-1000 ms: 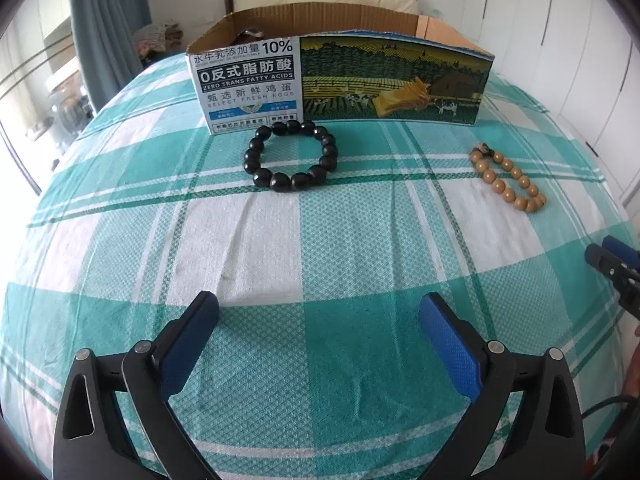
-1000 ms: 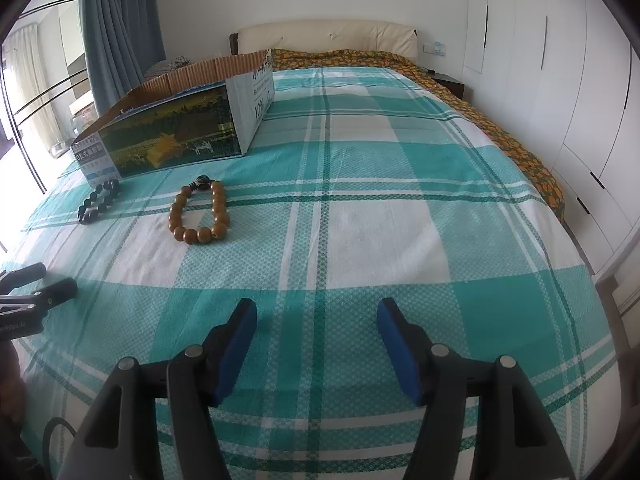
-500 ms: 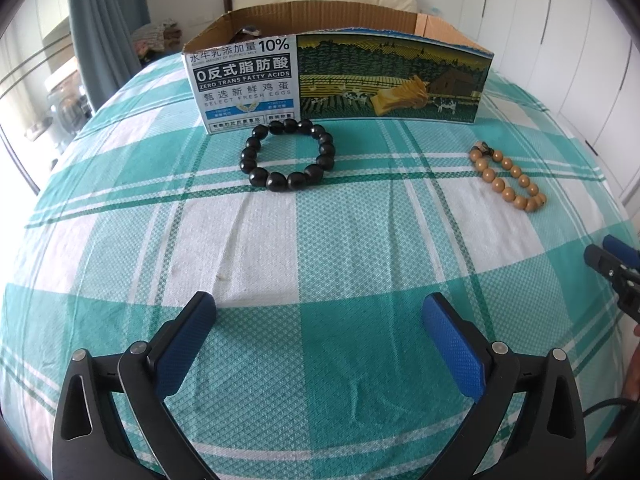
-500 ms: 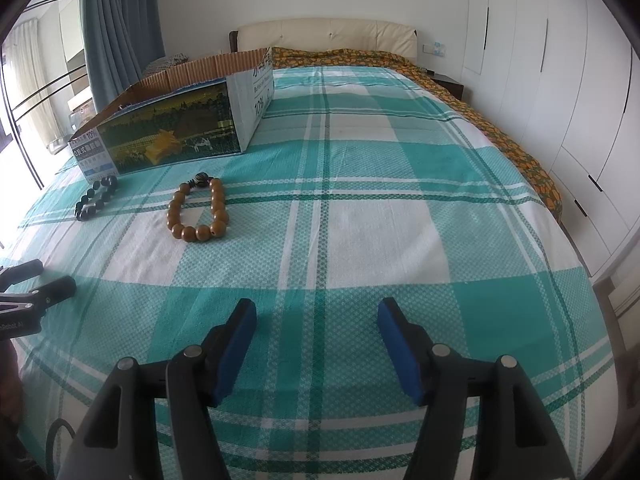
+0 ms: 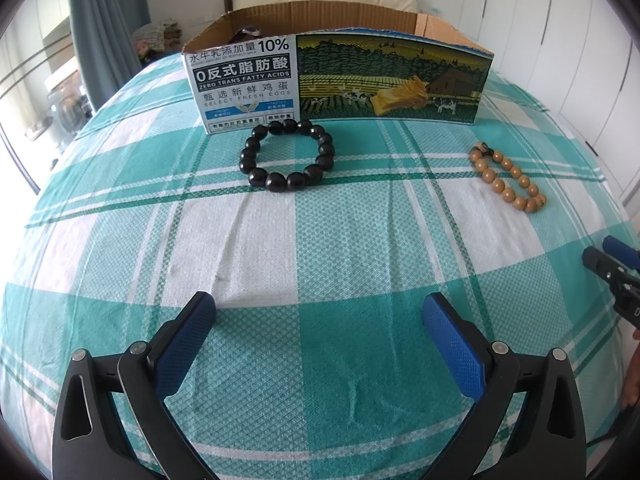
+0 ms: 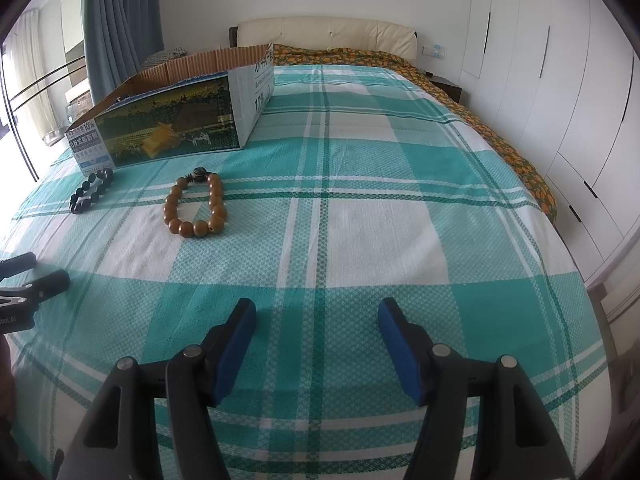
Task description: Organize jewelry
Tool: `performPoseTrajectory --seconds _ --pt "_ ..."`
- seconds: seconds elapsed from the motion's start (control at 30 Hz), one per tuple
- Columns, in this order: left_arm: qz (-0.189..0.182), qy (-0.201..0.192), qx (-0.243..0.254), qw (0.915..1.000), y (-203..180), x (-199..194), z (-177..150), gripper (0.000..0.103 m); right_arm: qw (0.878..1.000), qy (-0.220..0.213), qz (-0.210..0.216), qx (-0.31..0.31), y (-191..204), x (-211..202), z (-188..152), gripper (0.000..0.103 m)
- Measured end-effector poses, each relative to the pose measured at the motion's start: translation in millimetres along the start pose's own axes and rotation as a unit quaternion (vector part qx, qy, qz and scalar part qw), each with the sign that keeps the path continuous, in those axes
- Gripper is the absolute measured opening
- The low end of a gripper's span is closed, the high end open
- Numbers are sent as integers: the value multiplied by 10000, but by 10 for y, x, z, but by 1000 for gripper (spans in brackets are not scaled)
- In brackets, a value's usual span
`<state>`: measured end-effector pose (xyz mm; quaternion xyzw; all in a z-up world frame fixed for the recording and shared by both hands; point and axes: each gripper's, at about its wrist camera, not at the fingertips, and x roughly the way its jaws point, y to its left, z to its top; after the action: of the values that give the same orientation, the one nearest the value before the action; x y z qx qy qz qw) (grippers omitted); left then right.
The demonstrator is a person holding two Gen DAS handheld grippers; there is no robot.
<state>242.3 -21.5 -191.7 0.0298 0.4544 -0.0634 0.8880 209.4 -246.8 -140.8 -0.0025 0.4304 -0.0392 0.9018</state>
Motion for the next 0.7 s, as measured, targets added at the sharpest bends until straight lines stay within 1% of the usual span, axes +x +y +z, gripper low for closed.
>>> performPoseTrajectory --seconds 0.53,0.6,0.67,0.7 --pt "-27 12 5 10000 -13 5 5 103 10000 5 -15 -10 -4 0 -2 65" --pt "-196 57 111 9997 1 -3 10 103 10000 3 -10 -2 3 -2 -1 65" --pt "-465 141 150 9987 92 -47 30 102 10000 66 29 -2 3 -14 17 65" --pt "-556 123 88 9983 171 -91 49 102 9998 67 162 38 -2 -36 51 65"
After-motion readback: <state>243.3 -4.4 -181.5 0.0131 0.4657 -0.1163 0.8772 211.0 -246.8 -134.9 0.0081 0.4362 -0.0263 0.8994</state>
